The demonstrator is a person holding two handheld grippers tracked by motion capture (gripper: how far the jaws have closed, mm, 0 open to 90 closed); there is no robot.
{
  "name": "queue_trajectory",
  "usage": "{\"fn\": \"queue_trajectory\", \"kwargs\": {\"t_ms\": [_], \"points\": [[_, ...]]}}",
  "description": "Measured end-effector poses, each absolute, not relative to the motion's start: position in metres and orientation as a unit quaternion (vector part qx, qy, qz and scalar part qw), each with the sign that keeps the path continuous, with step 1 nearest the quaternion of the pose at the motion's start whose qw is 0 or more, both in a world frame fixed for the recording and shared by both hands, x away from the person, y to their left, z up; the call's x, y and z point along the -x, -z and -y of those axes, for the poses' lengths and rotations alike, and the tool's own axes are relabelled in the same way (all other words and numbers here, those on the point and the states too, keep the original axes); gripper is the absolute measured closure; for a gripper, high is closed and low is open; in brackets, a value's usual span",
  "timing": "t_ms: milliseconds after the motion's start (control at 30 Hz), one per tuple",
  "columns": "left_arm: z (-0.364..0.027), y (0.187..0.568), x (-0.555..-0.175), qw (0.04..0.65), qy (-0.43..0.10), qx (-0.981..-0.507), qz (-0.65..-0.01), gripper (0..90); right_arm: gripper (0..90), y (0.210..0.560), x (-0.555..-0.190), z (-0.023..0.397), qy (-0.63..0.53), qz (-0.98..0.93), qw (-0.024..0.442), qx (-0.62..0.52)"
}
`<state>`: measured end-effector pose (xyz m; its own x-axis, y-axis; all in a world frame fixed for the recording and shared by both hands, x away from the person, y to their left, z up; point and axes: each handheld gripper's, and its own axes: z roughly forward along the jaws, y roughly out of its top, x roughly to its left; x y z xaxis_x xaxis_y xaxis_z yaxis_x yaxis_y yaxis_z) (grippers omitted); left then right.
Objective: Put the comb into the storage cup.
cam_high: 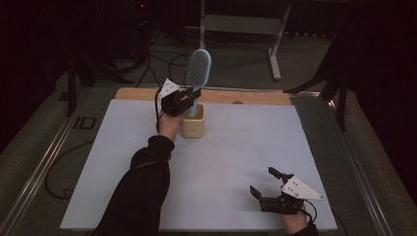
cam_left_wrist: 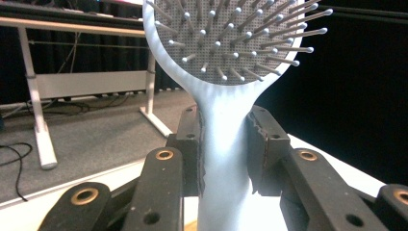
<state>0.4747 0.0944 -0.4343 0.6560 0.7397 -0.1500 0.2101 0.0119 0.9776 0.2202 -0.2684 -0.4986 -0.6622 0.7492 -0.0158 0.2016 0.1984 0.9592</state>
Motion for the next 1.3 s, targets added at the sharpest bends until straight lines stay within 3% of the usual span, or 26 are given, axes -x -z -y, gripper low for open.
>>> {"fn": "queue_trajectory", "kwargs": {"t_ms": [1300], "points": [[-0.078, 0.457, -0.458, 0.524, -0.278, -0.709, -0.382, 69.0, 8.7, 0.499, -0.22, 0.268, -0.542, -0.735, 0.252, -0.32]]}}
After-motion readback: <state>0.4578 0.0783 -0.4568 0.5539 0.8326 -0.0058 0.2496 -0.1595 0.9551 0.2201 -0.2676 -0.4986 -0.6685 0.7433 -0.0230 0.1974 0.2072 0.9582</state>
